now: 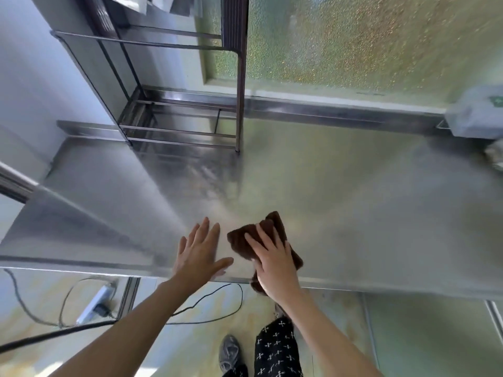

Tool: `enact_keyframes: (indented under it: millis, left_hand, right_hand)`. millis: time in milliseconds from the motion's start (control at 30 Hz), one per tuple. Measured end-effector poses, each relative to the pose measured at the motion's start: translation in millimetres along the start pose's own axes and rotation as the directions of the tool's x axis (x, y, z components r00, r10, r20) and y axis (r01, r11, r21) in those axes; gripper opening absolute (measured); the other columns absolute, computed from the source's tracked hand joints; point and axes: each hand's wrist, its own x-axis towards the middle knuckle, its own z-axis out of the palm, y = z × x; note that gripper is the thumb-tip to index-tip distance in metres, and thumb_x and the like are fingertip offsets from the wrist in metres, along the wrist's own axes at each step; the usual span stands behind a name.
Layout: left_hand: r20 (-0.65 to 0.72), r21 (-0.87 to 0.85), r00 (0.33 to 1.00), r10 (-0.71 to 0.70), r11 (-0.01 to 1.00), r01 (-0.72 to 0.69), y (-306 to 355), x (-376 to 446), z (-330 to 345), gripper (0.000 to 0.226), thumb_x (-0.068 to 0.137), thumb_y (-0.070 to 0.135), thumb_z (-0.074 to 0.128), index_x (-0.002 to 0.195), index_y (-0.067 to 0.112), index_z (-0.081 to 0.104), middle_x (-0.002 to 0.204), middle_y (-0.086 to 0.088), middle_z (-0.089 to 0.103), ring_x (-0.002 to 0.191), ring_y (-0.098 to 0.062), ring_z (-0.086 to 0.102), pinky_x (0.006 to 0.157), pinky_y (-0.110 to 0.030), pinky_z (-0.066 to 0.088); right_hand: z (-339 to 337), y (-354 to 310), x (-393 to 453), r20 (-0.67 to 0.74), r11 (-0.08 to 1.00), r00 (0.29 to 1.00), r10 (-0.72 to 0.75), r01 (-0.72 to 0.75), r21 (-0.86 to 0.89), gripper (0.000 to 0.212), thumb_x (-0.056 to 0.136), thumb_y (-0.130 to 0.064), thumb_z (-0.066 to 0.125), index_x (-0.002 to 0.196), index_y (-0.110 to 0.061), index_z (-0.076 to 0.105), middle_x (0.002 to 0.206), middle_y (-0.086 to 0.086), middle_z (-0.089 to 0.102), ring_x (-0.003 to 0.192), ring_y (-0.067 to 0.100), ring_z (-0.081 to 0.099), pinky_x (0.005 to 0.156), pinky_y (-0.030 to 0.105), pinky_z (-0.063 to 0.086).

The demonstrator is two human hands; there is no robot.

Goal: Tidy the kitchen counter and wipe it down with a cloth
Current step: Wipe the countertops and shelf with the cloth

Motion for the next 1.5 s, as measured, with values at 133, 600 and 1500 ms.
enact_keyframes:
  millis: [133,600,1500]
  left_hand:
    - [-0.039,-0.032,0.999,-0.017,0.999,0.016,-9.2,-4.8,-7.5,0.088,0.078,0.057,0.056,0.146,0.026,0.009,0.158,0.0,-0.004,0.146,-0.022,0.0,0.117,-0.046,0.007]
    - [-0.04,-0.034,0.999,-0.023,0.999,0.021,-23.6,9.3,-26.5,0.086,0.081,0.058,0.05,0.146,0.025,0.004,0.158,0.0,-0.006,0.146,-0.021,-0.002,0.119,-0.044,0.007]
    - [-0.142,-0.166,0.973,-0.182,0.973,0.158,-86.7,69.8,-102.1,0.082,0.079,0.05,0.059,0.145,0.021,0.018,0.158,-0.002,0.007,0.145,-0.022,0.009,0.118,-0.042,0.013]
  right_hand:
    - [-26.3,58.2,-19.6,-0.15,0.949,0.949,0.278,-0.296,-0.113,0.054,0.088,-0.017,0.056,0.139,-0.023,0.041,0.152,0.007,0.03,0.138,0.043,0.026,0.11,0.057,0.024]
    - [10.8,-27.2,19.7,-0.058,0.991,0.99,0.126,-0.127,-0.031,0.053,0.095,-0.017,0.043,0.144,-0.031,0.026,0.158,-0.001,0.014,0.145,0.032,0.008,0.114,0.054,0.014]
    - [27.7,-71.0,169.4,0.008,0.998,0.999,-0.042,0.042,0.041,0.05,0.084,-0.012,0.058,0.132,-0.022,0.05,0.146,0.009,0.042,0.134,0.043,0.034,0.102,0.064,0.029]
